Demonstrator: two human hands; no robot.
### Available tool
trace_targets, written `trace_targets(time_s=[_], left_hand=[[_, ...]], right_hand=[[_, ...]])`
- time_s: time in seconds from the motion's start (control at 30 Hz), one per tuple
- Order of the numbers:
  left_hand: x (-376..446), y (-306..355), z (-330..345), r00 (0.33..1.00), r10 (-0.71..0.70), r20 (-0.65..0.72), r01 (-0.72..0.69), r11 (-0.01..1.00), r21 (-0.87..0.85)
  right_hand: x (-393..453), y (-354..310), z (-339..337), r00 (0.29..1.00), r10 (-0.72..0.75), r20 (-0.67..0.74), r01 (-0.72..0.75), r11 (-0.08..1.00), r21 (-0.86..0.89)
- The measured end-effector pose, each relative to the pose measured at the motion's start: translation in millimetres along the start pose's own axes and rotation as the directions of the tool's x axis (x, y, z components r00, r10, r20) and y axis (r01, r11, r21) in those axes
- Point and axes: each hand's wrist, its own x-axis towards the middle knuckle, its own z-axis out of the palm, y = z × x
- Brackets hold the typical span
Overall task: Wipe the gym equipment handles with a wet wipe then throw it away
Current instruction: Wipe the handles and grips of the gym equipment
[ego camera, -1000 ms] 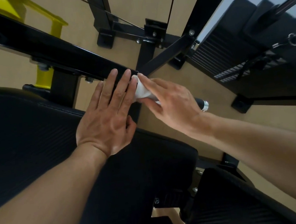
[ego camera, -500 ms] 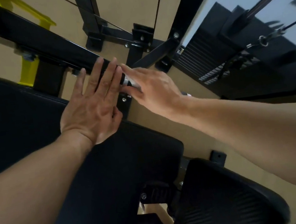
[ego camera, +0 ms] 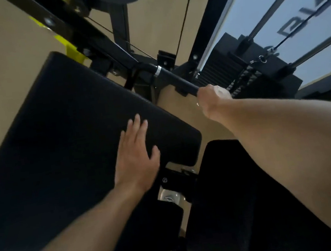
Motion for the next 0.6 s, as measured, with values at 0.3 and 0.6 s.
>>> trace_targets(time_s=[0.3,0.6], left_hand=[[-269.7,-73.9,19.6,0.694,-0.720,0.018,0.506,0.469,-0.724],[-363.4,-131.5,21.6,0.710,-0.670,0.216,0.540,0.321,-0.778]], right_hand=[[-257.7,-160.9,76.5,0.933,-0.350,0.082,0.179,0.651,0.738],[-412.5,-190.8,149.9,0.807,-0.451,0.382,-0.210,0.384,0.899]])
